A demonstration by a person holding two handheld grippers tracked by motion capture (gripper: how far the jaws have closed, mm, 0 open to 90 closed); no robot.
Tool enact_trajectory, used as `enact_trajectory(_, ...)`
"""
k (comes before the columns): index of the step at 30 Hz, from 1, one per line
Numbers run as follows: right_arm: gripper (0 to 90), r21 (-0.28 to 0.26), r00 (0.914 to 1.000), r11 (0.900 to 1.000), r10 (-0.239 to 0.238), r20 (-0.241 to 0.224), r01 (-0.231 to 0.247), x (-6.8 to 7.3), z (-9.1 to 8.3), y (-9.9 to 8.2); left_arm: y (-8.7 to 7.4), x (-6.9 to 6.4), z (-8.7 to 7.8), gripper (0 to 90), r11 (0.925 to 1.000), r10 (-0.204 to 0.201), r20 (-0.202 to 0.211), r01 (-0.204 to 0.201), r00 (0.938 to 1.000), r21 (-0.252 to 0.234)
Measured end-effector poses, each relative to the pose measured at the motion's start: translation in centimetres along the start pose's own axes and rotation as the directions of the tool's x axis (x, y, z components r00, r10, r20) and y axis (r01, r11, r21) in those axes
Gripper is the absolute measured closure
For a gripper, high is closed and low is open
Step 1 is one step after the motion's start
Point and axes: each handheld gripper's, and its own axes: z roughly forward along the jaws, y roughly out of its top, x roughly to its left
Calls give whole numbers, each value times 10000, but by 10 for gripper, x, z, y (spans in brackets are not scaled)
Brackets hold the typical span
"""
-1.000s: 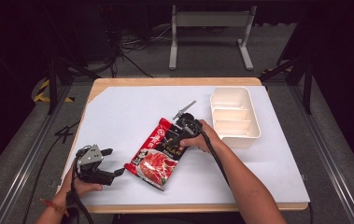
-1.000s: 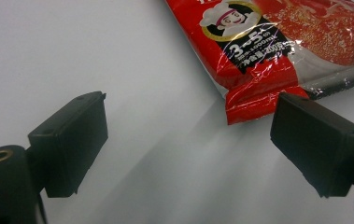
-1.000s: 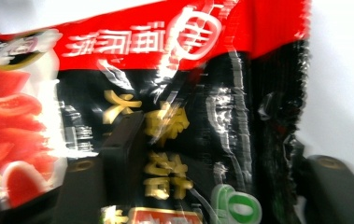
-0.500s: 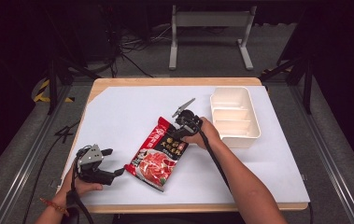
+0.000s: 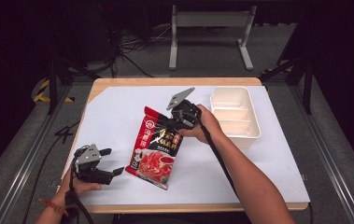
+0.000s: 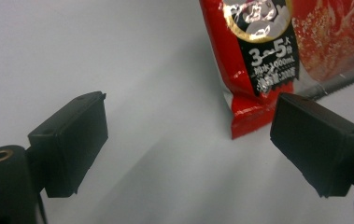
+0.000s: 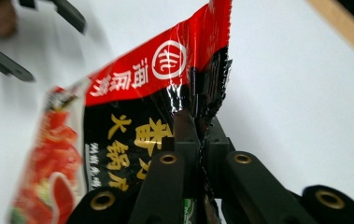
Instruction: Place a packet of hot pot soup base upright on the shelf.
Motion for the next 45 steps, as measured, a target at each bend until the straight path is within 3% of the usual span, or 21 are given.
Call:
enact_trajectory(8, 879, -314, 9923, 9936, -1069, 620, 1090, 13, -39, 20, 0, 0, 0, 120, 10000, -61, 19, 61, 10000, -6)
enact_trajectory(13, 883, -370, 9823, 9864, -1554, 1043, 1600, 14, -61, 25, 0, 0, 1, 122, 9998, -175, -51, 176, 9998, 129)
enact_trajectory(17, 883, -198, 9692, 9814, -1853, 1622, 1909, 13, -76, 27, -1, 1, 1, 122, 9997, -216, -119, 218, 9997, 106)
enact_trajectory(22, 884, -366, 9616, 9828, -1689, 2163, 1808, 2, -95, 26, 0, 1, 1, 122, 9997, -138, -175, 141, 9998, 184)
enact_trajectory(28, 885, -937, 9529, 9847, -1155, 2805, 1470, -15, -130, 22, -1, 1, 2, 122, 9997, -208, -142, 210, 9997, 141)
enact_trajectory(31, 886, -1119, 9454, 9839, -984, 3107, 1392, -19, -146, 19, -1, 1, 3, 122, 9996, -234, -94, 236, 9997, 179)
enact_trajectory(32, 888, -1178, 9366, 9833, -914, 3384, 1385, -20, -154, 17, 0, 1, 3, 122, 9996, -212, -87, 214, 9997, 187)
enact_trajectory(37, 890, -1245, 9278, 9836, -772, 3651, 1308, -23, -170, 11, 0, 1, 3, 122, 9995, -210, -119, 213, 9997, 217)
enact_trajectory(45, 892, -1482, 9156, 9843, -292, 4011, 963, -34, -200, -16, 0, 1, 5, 122, 9994, -205, -77, 207, 9998, 268)
